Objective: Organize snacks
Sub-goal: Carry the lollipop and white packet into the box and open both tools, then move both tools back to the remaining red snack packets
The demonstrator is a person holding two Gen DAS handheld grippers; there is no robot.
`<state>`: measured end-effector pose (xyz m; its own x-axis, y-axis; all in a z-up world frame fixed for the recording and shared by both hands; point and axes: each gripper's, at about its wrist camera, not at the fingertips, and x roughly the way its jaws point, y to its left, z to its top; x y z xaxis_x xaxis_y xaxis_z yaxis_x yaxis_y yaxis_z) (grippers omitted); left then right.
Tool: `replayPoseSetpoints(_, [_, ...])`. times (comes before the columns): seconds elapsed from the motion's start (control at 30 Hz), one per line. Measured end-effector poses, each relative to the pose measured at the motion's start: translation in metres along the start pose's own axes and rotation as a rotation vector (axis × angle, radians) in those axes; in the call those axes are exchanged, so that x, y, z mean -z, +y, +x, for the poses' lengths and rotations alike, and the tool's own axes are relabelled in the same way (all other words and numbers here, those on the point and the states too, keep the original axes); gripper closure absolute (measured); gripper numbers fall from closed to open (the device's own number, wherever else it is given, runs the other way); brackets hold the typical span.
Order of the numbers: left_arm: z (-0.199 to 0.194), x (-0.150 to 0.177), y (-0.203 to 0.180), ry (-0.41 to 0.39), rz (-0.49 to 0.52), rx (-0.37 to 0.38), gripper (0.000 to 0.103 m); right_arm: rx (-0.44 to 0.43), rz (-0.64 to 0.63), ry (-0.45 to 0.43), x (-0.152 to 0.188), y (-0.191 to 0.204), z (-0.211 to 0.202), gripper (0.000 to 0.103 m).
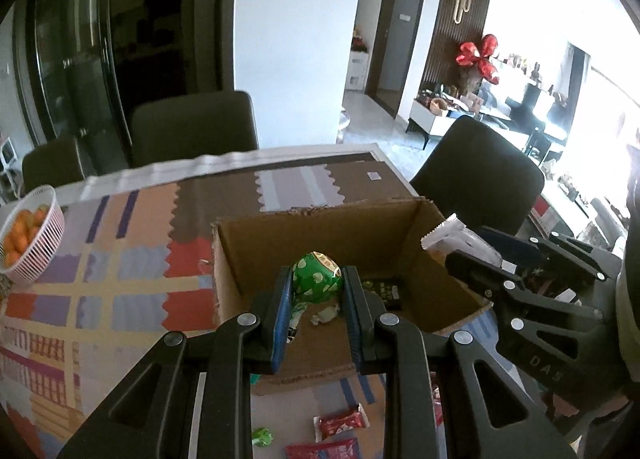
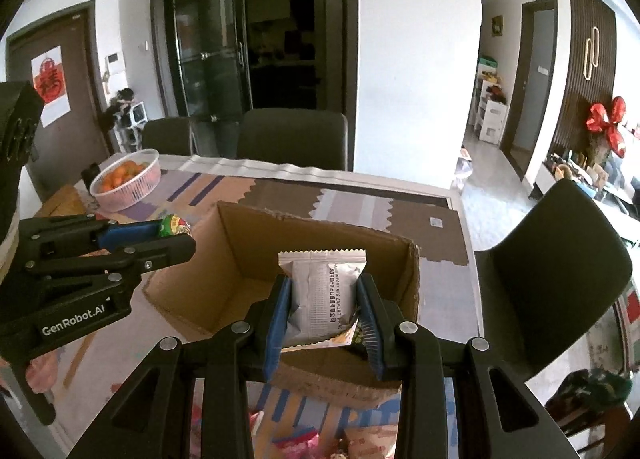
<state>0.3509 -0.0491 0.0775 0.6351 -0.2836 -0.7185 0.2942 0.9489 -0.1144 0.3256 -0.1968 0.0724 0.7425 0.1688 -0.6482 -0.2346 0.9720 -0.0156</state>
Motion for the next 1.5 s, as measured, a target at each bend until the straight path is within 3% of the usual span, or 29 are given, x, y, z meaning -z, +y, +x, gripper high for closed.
replayPoseSetpoints(0.33, [0.032, -0.015, 0.002, 0.059, -0.012, -0.033, 0.078, 0.03, 0.005, 0.043, -0.004, -0.005, 0.022, 0.068])
replayPoseSetpoints(0.4, [0.033, -0.017, 0.001, 0.053, 0.0, -0.06, 0.069, 0.034, 0.014, 0.047, -0.005, -0.007, 0.025, 0.068])
replayPoseSetpoints(0.43, [0.031, -0.016, 0.0, 0.043, 0.001, -0.08, 0.059, 0.034, 0.019, 0.047, -0.005, -0.008, 0.026, 0.066])
replayPoseSetpoints(0.47, [0.027, -0.014, 0.0, 0.022, 0.006, -0.094, 0.053, 0.036, 0.024, 0.045, -0.005, -0.008, 0.026, 0.057])
replayPoseSetpoints(0.53, [0.019, -0.011, -0.002, -0.001, 0.018, -0.107, 0.05, 0.053, 0.04, 0.04, -0.004, -0.01, 0.024, 0.048])
replayPoseSetpoints(0.67, [0.0, -0.001, -0.006, -0.022, 0.036, -0.095, 0.046, 0.053, 0.033, 0.014, 0.002, -0.01, 0.011, 0.048])
replayPoseSetpoints(1.2, [-0.056, 0.051, -0.027, -0.068, 0.108, -0.081, 0.041, 0.011, -0.036, 0.02, 0.038, 0.013, -0.042, 0.045])
replayPoseSetpoints(1.5, [-0.062, 0.086, -0.034, -0.036, 0.157, -0.077, 0.041, 0.018, -0.089, 0.05, 0.062, 0.026, -0.054, 0.045])
